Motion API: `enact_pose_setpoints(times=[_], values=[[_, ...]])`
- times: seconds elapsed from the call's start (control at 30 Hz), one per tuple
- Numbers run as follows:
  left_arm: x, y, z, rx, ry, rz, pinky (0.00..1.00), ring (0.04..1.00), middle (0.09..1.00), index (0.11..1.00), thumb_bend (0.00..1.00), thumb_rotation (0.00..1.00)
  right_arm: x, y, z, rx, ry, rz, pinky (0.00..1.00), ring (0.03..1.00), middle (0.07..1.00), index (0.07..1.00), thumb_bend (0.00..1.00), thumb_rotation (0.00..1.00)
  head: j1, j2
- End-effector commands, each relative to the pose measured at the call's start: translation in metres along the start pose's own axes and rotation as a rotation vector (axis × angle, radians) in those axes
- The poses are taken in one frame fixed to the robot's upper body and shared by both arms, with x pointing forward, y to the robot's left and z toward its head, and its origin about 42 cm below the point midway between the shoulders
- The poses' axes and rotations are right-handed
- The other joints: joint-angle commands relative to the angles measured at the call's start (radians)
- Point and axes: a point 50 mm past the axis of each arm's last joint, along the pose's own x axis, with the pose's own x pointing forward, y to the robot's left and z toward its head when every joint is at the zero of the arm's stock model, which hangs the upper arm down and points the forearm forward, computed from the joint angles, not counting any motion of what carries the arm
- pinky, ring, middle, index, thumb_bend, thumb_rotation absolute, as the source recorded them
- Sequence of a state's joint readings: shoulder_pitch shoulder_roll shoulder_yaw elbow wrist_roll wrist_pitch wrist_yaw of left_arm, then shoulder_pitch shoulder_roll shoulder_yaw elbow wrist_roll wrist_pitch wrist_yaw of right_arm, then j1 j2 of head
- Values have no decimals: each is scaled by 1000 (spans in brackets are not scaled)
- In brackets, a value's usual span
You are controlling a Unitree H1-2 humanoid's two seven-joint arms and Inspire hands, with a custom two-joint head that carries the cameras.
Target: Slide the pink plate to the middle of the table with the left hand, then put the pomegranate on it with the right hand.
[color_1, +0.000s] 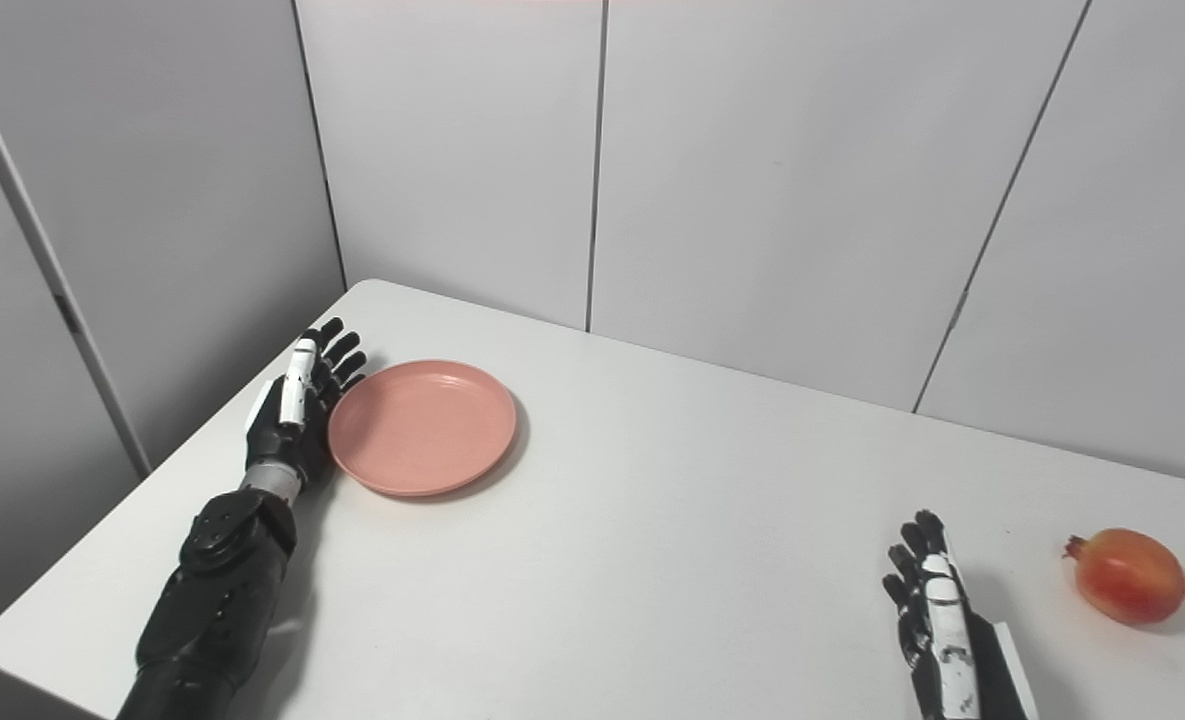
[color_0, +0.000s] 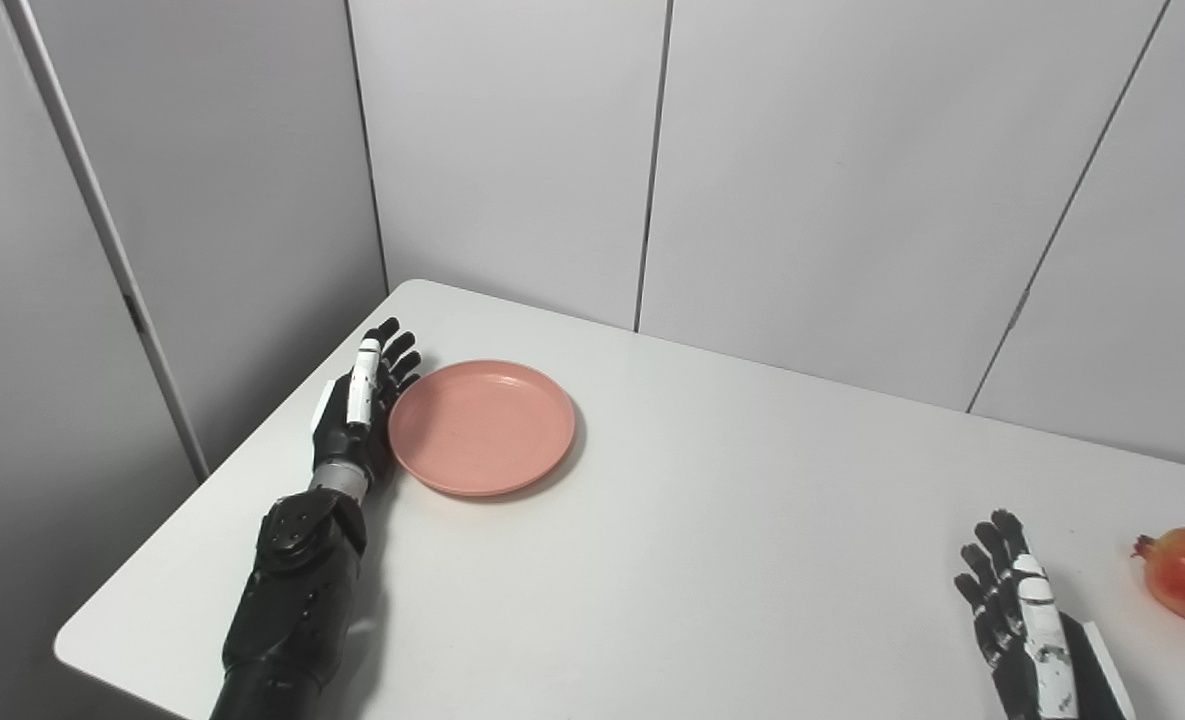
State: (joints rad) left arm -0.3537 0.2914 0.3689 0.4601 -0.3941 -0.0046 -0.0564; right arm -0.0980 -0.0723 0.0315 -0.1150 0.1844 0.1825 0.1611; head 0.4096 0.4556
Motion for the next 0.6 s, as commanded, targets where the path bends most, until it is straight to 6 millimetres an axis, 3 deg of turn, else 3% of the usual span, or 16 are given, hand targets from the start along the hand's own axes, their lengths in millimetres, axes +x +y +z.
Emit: enact_pose_setpoints(times=[0.0, 0.57], values=[[6, -7, 9, -7, -12, -37, 931, 931, 927, 912, 361, 1000, 8, 4, 16, -6, -64, 14, 1000, 1000, 1000, 1000, 133, 1000, -3, 4], [2, -41, 7, -42, 27, -100, 946, 940, 940, 927, 353, 1000, 8, 7, 14, -27, -64, 5, 1000, 1000, 1000, 1000, 149, 1000, -39, 23]])
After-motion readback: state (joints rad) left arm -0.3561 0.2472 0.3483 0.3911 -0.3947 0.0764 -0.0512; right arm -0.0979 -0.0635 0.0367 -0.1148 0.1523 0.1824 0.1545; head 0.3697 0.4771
